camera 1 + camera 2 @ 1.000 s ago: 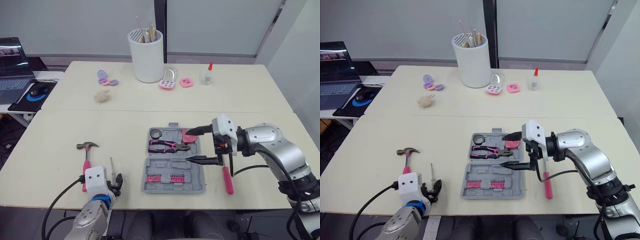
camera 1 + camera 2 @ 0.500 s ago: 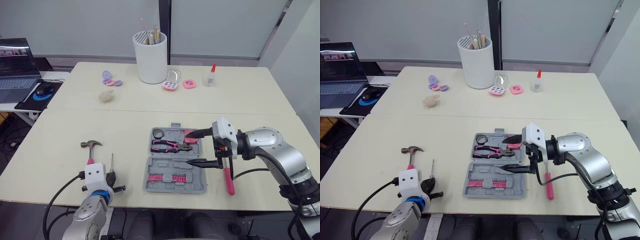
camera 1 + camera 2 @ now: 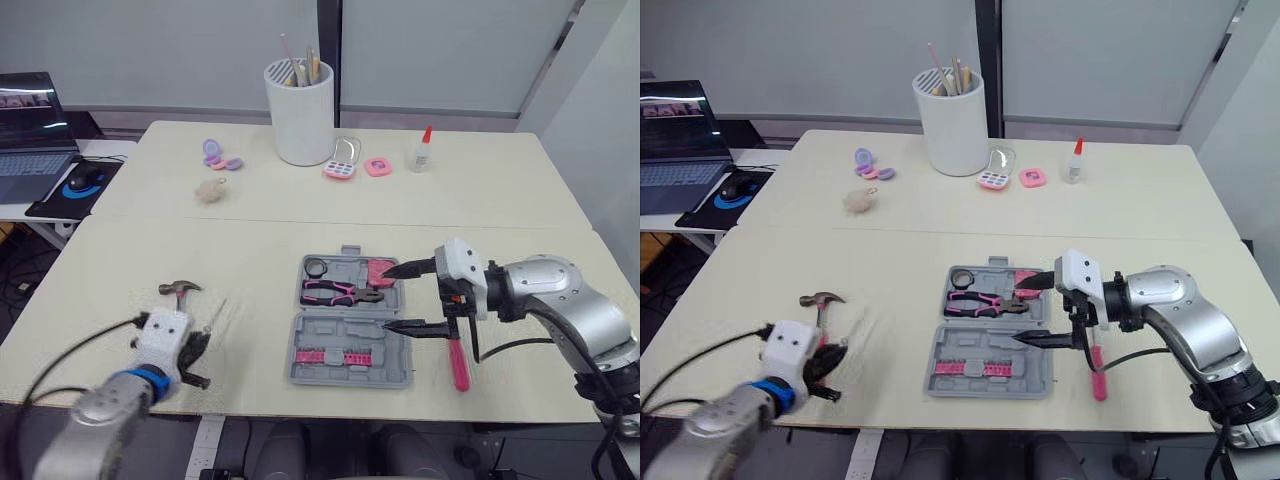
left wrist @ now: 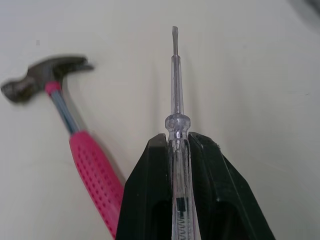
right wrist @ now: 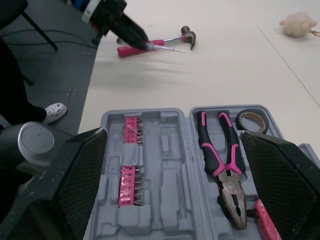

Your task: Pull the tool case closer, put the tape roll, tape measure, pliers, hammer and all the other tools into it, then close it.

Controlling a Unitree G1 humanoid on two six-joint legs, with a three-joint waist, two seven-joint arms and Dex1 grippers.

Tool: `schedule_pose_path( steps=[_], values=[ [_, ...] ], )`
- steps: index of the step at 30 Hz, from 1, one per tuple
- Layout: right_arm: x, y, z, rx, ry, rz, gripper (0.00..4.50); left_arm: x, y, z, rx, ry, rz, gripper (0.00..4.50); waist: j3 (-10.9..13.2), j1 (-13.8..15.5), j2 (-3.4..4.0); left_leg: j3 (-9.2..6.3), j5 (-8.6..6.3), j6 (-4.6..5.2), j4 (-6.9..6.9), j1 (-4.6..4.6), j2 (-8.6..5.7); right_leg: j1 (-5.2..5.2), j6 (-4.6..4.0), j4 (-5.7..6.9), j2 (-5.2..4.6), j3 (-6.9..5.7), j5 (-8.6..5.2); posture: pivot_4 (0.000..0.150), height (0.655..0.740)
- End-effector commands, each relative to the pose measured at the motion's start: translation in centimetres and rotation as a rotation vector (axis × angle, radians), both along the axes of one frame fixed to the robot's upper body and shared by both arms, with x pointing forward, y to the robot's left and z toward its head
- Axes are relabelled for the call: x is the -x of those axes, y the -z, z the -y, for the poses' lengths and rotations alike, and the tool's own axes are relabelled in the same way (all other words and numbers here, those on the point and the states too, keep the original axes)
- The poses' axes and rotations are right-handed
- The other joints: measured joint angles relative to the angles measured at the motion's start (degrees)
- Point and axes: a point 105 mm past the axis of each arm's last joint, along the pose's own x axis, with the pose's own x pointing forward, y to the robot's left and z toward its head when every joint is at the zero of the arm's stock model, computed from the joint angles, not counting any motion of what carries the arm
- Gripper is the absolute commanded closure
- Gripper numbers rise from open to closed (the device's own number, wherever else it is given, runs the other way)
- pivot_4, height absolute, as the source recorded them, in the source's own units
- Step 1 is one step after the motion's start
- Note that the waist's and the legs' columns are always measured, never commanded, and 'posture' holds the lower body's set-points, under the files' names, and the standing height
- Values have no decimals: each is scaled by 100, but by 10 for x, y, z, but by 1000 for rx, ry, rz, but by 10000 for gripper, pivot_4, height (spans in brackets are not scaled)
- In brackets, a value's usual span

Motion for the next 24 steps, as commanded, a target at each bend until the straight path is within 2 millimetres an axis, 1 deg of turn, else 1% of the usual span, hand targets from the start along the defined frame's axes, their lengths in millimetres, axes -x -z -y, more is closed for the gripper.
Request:
schedule_pose_path(
  steps=[1,3,5,6,8,9,10,13,18,24],
  values=[
    [-1,-12,1,-6,17,70,0,2,-34,25,-21,298,9,42872,0,0,0,6,0,0,0,0,0,0,0,-3,-4,2,0,1500,7400],
    [-2,-14,1,-4,35,84,0,6,-48,39,-62,481,-20,42872,4,-3,-5,11,0,0,-1,-3,-2,-6,0,-3,-8,2,0,1500,7400],
    [-2,-15,2,-3,46,93,0,7,-59,52,-73,606,-35,42872,6,-4,-1,14,0,0,-4,-9,-1,-15,0,-3,-8,3,0,1500,7400],
    [-2,-15,2,-4,53,94,0,7,-63,59,-85,665,-43,42872,6,2,0,14,-1,0,-4,-12,-1,-19,0,-2,-8,3,0,1500,7400],
    [0,-12,4,5,66,93,0,8,-62,76,-164,821,-73,42872,7,17,1,12,0,0,-5,-18,-1,-23,0,-2,-7,1,0,1500,7400],
    [1,-10,4,10,70,92,0,8,-61,81,-192,865,-83,42872,8,24,2,13,0,0,-5,-21,-1,-26,0,-2,-6,1,0,1500,7400],
    [2,-9,4,15,71,91,0,7,-60,84,-207,891,-86,42872,8,29,2,13,-1,0,-5,-25,-3,-29,0,-2,-5,3,0,1500,7400],
    [5,-7,5,24,78,94,0,-10,-54,102,-237,943,-23,42872,8,33,3,12,0,0,-2,-41,-2,-41,0,0,1,3,0,1500,7400],
    [13,3,7,65,91,87,0,-28,-33,129,-255,1008,14,42872,8,48,3,1,0,1,2,-47,3,-41,0,1,21,3,0,1500,7400],
    [19,7,10,77,113,77,0,-40,-17,140,-293,1063,69,42872,9,42,2,-10,0,1,8,-68,6,-56,0,5,26,-3,0,1500,7400]
  ],
)
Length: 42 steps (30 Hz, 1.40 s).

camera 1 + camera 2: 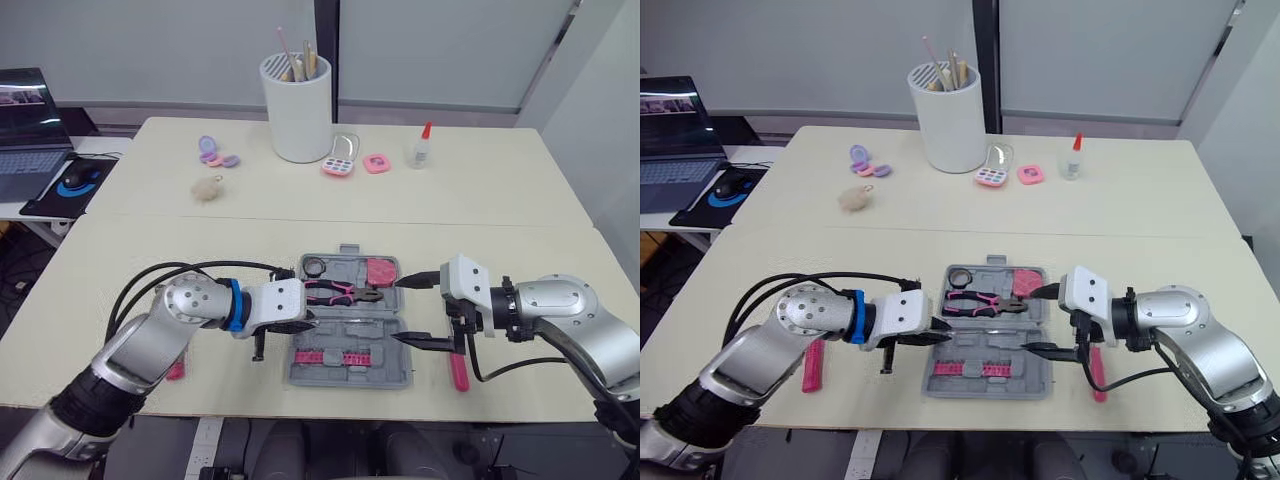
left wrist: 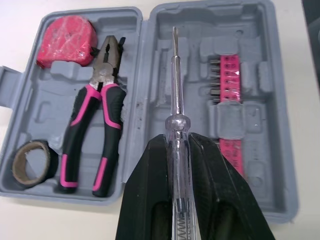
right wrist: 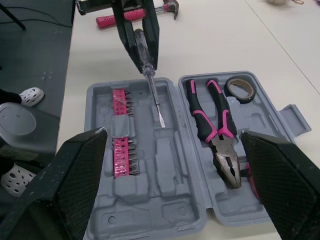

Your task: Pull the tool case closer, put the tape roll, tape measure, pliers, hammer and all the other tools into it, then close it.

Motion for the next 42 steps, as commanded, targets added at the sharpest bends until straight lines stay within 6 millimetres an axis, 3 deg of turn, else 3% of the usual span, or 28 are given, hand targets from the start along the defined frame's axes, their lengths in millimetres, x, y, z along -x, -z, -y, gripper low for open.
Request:
schedule_pose_path(
  steps=[1,14,26,42],
  values=[
    [4,-8,0,8,-5,46,0,-7,5,5,-25,51,68,42872,0,5,0,-1,0,0,3,-1,-1,0,0,0,0,0,0,1500,7400],
    [4,-7,-2,8,2,47,0,-26,26,19,-41,79,145,42872,0,21,0,-14,0,1,41,-12,-3,2,2,20,1,-8,2,1500,7400],
    [2,-6,0,19,12,57,0,-30,34,29,-37,117,155,42872,0,16,0,-16,0,1,82,-12,-3,-1,2,74,26,-5,1,1500,7400],
    [5,-1,3,19,26,59,0,-32,46,27,-74,109,156,42872,0,15,0,-14,0,1,84,-12,-3,-3,2,79,28,-2,1,1500,7400]
  ],
)
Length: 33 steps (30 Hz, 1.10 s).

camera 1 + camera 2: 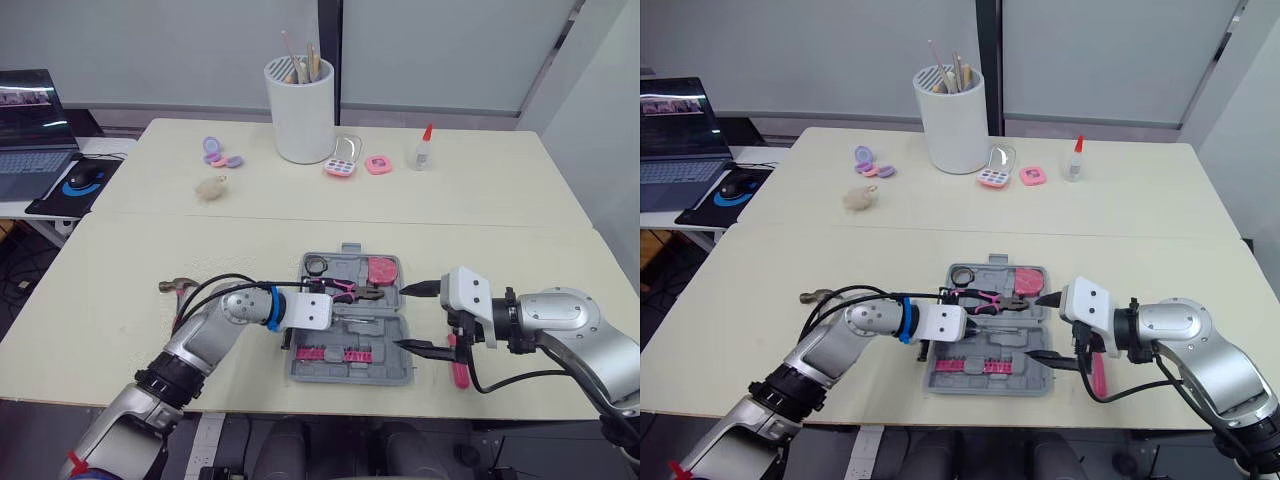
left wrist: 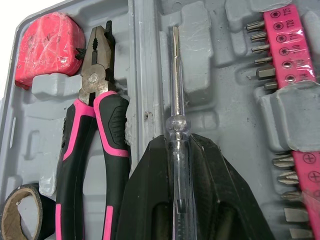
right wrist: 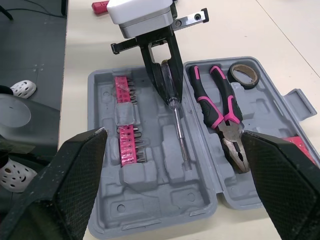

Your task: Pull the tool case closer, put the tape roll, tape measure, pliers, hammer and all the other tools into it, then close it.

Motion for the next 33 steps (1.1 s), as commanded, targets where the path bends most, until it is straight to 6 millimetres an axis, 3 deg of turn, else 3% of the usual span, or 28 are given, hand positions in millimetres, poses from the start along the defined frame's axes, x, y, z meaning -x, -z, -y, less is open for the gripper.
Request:
schedule_pose_path(
  steps=[1,30,33],
  values=[
    [2,-8,-1,-3,-13,53,0,-1,-1,2,-7,9,22,42872,0,0,0,0,0,0,0,0,0,0,0,0,0,0,0,1500,7400],
    [2,-8,-5,-11,-14,50,0,0,-9,8,31,-15,23,42872,0,-2,0,0,0,0,2,1,0,1,0,3,1,1,0,1500,7400],
    [1,-8,-4,-10,-12,48,0,1,-9,10,48,-15,15,32959,0,-2,0,0,0,0,2,1,1,0,0,3,1,1,0,1500,7400]
  ],
)
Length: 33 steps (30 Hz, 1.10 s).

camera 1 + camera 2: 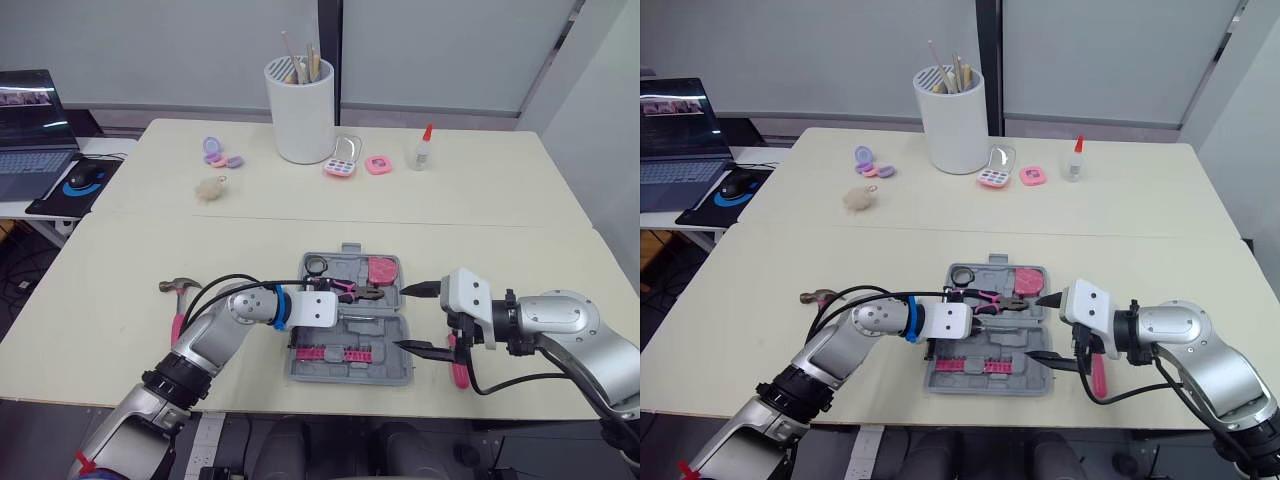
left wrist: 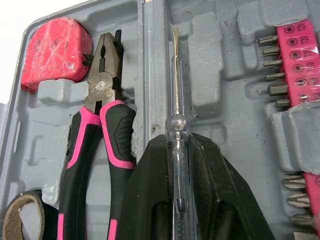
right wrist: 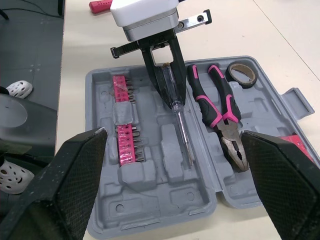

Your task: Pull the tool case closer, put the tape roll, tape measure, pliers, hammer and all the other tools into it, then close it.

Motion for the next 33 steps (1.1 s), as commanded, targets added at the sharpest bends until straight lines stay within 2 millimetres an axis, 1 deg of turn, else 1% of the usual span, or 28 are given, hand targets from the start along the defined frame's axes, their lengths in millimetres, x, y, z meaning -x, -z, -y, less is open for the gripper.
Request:
schedule_pose_path(
  steps=[1,3,12,15,18,22,23,33],
  values=[
    [1,-10,-5,-7,-23,44,0,1,-10,3,27,11,31,30117,0,0,0,0,0,0,0,0,0,0,0,0,0,0,0,1500,7400],
    [1,-10,-4,-7,-22,44,0,0,-11,3,31,9,36,24427,0,0,0,0,0,0,0,0,0,0,0,0,0,-1,0,1500,7400],
    [-1,-11,-5,-9,-24,44,0,0,-18,4,59,12,39,24427,0,0,0,0,0,0,0,0,0,0,0,0,0,0,0,1500,7400],
    [-1,-11,-6,-10,-24,45,0,0,-23,4,90,-1,29,24427,0,0,0,0,0,0,0,0,0,0,0,0,0,0,0,1500,7400],
    [-2,-12,-6,-11,-22,45,0,0,-29,3,117,-13,11,30332,0,-1,0,0,0,0,0,0,1,0,0,0,0,-1,0,1500,7400],
    [-2,-11,-6,-11,-22,44,0,5,-25,4,122,-8,-18,42828,0,-1,0,0,0,0,0,0,0,0,0,0,0,0,0,1500,7400],
    [-2,-12,-6,-12,-21,44,0,6,-23,5,120,-8,-23,44480,0,-1,0,0,0,0,0,0,0,0,0,0,0,0,0,1500,7400],
    [-1,-11,-5,-9,-15,41,0,3,-8,4,107,-32,-48,44480,0,1,0,0,0,0,0,0,0,0,0,1,0,0,0,1500,7400]
  ],
)
